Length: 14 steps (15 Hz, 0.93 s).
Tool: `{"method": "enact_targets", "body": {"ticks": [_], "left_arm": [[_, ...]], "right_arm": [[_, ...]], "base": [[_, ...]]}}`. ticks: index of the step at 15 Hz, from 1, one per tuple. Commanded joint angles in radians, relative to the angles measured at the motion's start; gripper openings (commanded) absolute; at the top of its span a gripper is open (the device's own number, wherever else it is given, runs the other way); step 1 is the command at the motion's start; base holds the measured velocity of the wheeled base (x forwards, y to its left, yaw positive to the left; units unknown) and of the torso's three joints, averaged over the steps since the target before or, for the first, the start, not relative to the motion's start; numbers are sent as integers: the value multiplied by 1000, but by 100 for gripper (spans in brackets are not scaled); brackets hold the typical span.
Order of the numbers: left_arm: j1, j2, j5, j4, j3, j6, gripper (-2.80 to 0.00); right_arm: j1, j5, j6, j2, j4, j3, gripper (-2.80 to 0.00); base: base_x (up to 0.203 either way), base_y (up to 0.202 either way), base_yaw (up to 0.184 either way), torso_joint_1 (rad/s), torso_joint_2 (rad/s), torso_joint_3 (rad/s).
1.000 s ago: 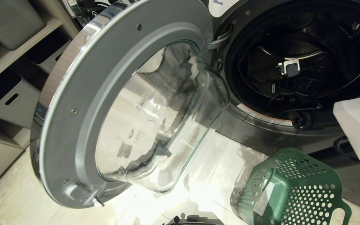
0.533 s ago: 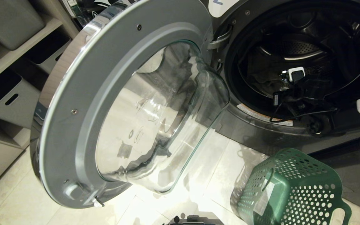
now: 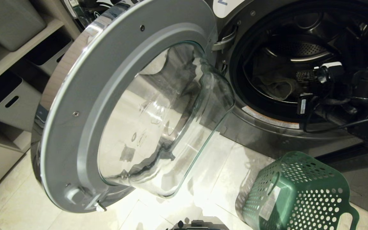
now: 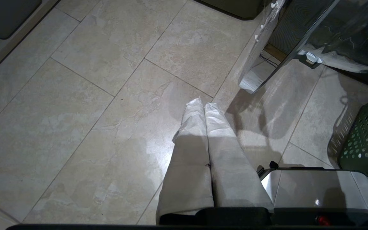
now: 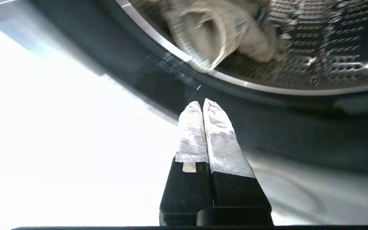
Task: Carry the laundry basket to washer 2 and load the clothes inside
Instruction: Close the washing machine door with the left hand
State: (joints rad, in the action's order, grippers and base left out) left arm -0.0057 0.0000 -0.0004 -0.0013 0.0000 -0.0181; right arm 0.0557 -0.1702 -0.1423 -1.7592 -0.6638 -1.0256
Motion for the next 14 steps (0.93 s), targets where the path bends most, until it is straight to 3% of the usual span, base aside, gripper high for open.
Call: {"method": "enact_targets", "body": {"ticks": [1, 9, 14], "left_arm": [[0, 2, 0, 0, 2, 0, -280], [0, 2, 0, 0, 2, 0, -280], [0, 2, 0, 0, 2, 0, -280]], "right_arm": [[7, 22, -1, 147, -2, 99, -280], [28, 91, -5, 444, 196, 193, -280], [238, 117, -12, 623, 345, 357, -280]], "base": [[0, 0, 0, 0, 0, 0], [0, 0, 0, 0, 0, 0], [0, 0, 0, 0, 0, 0]]}}
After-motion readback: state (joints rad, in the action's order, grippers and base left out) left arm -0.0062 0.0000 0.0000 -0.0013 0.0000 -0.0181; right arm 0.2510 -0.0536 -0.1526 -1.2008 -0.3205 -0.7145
